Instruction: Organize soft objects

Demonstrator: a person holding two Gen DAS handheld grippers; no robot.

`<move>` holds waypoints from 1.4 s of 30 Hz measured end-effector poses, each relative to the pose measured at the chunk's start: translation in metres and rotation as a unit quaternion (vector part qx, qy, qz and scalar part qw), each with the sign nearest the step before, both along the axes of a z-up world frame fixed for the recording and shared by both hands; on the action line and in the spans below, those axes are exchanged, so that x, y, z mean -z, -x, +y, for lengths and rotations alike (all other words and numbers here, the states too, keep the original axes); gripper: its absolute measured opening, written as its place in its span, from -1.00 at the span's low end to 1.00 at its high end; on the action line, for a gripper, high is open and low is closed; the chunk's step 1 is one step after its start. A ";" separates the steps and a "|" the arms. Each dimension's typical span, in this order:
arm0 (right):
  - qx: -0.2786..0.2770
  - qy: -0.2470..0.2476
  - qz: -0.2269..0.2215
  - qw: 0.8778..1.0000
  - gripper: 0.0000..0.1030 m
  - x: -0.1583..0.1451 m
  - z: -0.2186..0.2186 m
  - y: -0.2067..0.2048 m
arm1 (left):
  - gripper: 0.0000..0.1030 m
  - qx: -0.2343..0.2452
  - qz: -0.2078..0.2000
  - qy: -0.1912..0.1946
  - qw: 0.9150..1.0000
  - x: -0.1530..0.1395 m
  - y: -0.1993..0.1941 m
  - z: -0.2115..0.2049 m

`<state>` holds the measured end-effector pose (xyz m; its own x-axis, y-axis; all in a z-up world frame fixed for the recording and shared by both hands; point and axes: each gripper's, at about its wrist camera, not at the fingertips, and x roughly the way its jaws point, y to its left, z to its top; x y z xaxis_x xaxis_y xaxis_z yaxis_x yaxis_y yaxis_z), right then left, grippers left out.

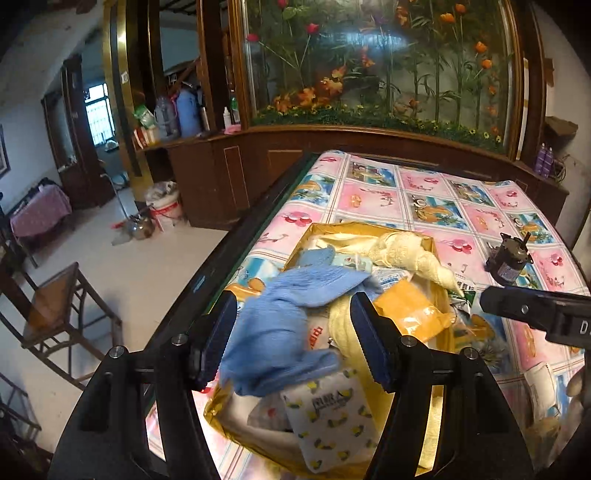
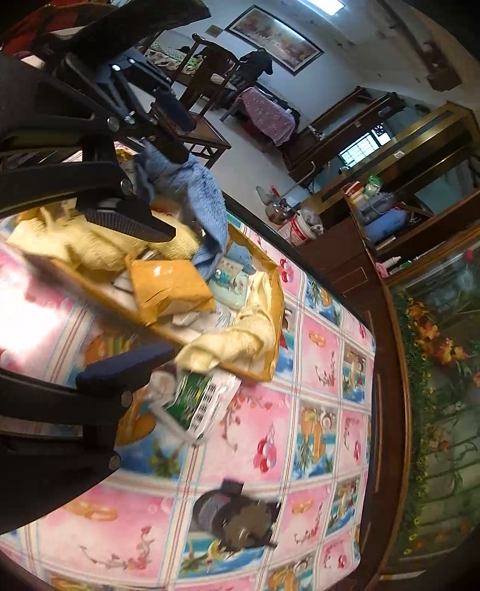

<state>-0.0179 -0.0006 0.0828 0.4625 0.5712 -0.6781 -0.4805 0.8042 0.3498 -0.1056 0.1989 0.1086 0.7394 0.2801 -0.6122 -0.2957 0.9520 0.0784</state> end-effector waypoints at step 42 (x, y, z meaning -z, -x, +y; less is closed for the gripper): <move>0.130 -0.056 0.036 0.989 0.23 0.032 -0.178 0.000 | 0.25 0.072 -0.028 0.118 0.990 -0.007 0.012 -0.065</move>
<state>-0.0177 -0.1785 0.0504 0.5560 0.5130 -0.6539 -0.2324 0.8514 0.4703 -0.1178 0.1337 0.1153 0.7963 0.0227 -0.6045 -0.1527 0.9745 -0.1646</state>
